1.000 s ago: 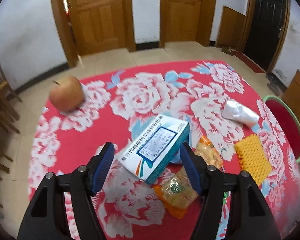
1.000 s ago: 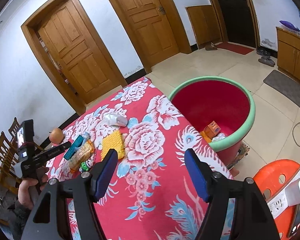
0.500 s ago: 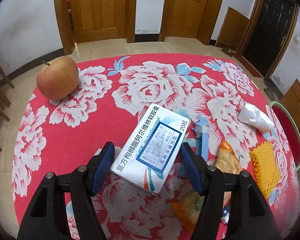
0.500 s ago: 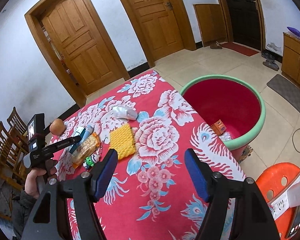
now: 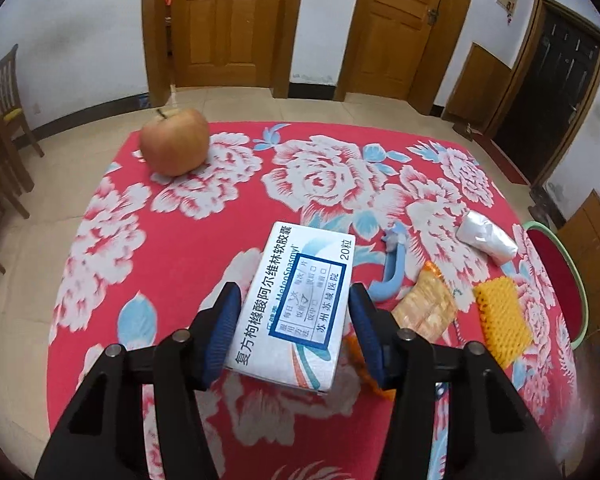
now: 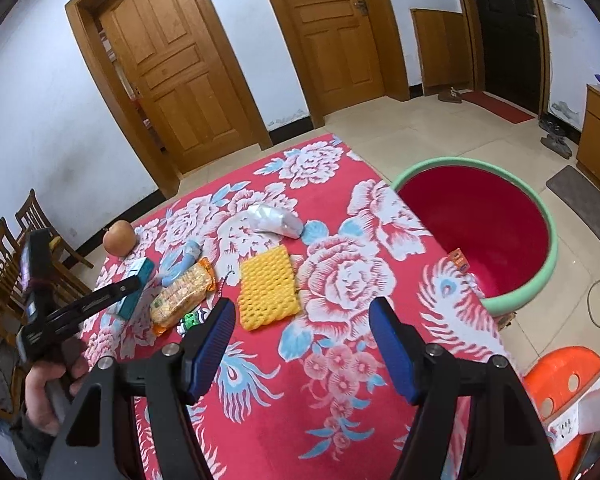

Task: Collect trash
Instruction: 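Lift the medicine box with the left gripper while the right grasps the second yellow net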

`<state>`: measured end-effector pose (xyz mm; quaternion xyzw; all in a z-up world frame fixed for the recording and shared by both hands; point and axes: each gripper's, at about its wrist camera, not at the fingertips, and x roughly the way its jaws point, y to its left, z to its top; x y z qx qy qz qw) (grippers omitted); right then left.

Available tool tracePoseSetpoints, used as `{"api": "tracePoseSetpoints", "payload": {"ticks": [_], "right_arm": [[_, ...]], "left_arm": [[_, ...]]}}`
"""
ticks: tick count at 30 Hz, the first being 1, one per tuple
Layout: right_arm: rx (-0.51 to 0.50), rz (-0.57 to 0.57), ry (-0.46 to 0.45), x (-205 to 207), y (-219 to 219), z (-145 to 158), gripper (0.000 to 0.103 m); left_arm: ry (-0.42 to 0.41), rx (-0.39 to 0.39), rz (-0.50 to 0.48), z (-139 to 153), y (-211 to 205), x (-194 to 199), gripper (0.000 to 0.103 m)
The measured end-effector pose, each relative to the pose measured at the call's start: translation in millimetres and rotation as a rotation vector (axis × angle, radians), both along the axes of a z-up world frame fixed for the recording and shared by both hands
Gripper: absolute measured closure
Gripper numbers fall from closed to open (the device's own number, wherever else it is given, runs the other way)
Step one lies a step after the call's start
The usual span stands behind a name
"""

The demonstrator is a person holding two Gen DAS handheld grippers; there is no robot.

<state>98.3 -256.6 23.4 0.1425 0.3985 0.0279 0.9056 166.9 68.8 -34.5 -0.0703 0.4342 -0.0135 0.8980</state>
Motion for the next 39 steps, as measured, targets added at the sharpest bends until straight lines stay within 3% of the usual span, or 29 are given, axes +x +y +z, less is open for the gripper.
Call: {"api": "tracePoseSetpoints", "payload": {"ticks": [17,22,28,33,39], "right_arm": [[-0.100,0.045,0.128,65.3,42.8,-54.9,0.033],[-0.107,0.076,0.153,69.8,49.6,-66.3,0.044],[-0.130,0.125,0.114,67.2,58.3,-66.9,0.060],[-0.129,0.155,0.088,63.6,59.2,-62.5,0.089],[-0.115,0.160,0.046,51.2,49.1,-48.9,0.091]], "left_arm": [[-0.060,-0.059,0.020,4.6,8.6,-16.0,0.047],[-0.061,-0.060,0.025,5.4,9.4,-16.4,0.047],[-0.059,-0.062,0.027,3.5,9.1,-14.3,0.047],[-0.061,-0.042,0.029,4.2,7.0,-13.2,0.047],[-0.069,-0.021,0.027,10.2,1.8,-15.3,0.047]]}}
